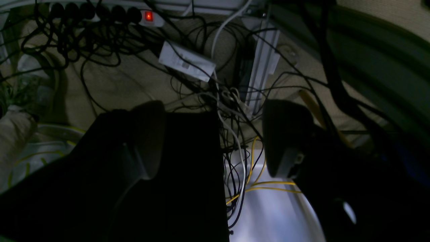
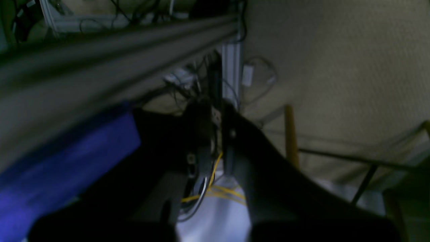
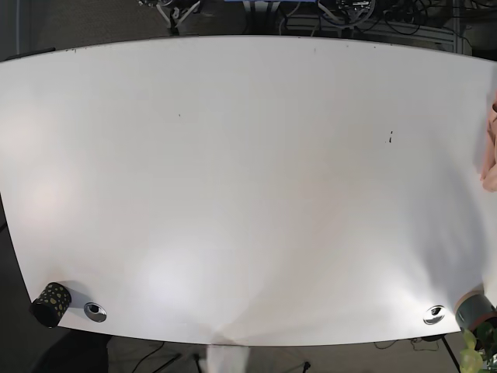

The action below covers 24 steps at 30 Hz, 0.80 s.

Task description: Fold the T-shirt properly

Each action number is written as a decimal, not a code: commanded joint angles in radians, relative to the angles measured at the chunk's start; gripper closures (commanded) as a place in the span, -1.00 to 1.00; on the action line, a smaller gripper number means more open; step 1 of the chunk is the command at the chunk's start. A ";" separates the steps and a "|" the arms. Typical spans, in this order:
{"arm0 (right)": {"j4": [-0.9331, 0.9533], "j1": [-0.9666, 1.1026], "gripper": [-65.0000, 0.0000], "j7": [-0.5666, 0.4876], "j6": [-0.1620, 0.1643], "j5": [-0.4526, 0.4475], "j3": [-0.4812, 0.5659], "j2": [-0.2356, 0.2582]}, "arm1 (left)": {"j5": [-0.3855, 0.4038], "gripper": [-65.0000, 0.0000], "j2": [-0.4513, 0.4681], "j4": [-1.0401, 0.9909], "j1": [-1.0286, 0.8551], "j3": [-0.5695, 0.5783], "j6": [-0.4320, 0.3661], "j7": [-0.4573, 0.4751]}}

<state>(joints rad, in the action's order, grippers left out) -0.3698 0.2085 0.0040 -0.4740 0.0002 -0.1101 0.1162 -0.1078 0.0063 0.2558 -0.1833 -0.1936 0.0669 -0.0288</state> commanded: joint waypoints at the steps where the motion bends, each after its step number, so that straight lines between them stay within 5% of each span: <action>1: -0.002 0.006 0.85 -0.006 -0.009 -0.002 0.000 0.006 | -0.002 -0.27 0.002 0.001 -0.005 0.003 -0.002 0.000; 18: -0.013 0.029 0.85 -0.006 -0.009 -0.002 0.000 0.006 | 0.000 -0.26 0.002 0.010 -0.011 0.001 -0.002 0.000; 24: -0.166 0.116 0.85 -0.006 -0.009 -0.009 0.000 0.004 | 0.000 -0.26 0.002 0.010 -0.012 0.001 -0.002 0.002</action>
<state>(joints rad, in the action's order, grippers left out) -0.4839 0.2981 0.0017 -0.4736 -0.0051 -0.1101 0.1154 -0.1074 0.0063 0.2619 -0.1871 -0.1936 0.0666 -0.0288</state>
